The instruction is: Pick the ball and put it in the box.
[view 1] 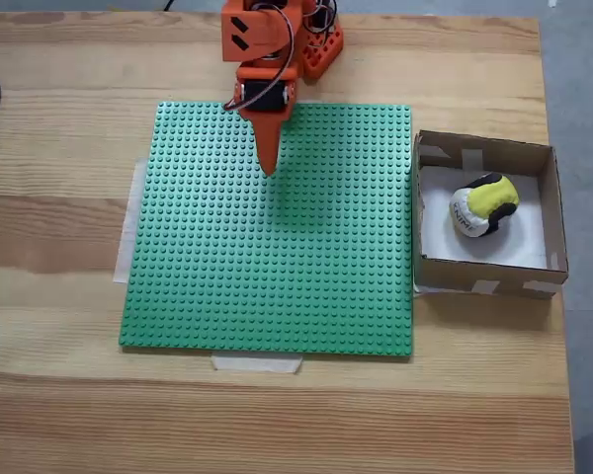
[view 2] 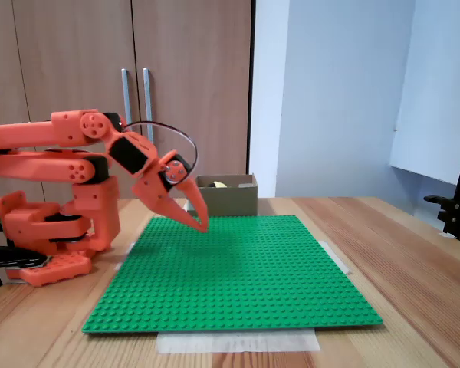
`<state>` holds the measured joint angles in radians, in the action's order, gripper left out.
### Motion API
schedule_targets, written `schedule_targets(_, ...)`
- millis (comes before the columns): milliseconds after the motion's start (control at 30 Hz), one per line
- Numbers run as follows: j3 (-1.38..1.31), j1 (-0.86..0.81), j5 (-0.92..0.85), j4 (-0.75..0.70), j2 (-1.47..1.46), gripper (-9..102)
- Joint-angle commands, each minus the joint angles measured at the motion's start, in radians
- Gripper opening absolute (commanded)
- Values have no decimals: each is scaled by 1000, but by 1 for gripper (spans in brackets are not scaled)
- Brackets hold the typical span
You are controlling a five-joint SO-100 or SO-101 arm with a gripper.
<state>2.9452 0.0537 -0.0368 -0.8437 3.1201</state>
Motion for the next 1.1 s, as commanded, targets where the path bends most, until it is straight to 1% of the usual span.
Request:
schedule_targets(0,2,-9,-11,23,9,-1)
schedule_targets(233,61,-20,-38,-3,103,-1)
schedule_targets(867,215,-21,-35,46,103,-1)
schedule_targets(1067,230,-18,-11,55,103,-1)
